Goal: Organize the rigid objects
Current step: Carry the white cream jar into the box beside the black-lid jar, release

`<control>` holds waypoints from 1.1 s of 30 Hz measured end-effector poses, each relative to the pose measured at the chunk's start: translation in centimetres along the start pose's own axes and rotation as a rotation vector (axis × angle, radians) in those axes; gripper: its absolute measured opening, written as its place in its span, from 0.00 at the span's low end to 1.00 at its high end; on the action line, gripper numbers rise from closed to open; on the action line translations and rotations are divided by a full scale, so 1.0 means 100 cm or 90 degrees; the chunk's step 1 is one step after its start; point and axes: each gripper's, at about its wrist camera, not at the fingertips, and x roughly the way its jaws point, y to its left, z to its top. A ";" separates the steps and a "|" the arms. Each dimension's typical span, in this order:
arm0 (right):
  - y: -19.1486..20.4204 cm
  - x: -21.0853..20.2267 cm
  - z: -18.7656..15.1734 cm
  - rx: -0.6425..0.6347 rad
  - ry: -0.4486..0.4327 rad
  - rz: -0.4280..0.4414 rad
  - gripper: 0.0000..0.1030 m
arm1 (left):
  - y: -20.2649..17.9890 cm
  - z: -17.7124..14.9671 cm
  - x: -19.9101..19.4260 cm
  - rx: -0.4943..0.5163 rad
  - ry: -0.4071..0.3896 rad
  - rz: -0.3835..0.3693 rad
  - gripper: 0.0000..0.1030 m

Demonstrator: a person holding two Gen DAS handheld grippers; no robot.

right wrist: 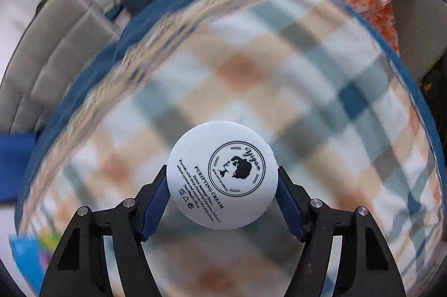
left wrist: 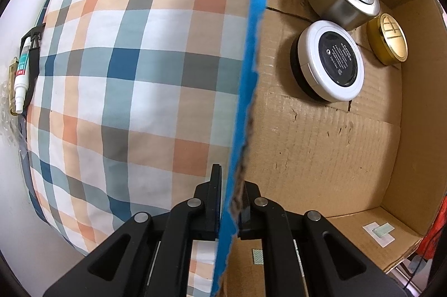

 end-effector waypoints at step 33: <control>0.022 -0.007 -0.098 -0.170 0.238 -0.017 0.70 | -0.001 -0.004 0.002 0.005 -0.004 -0.002 0.05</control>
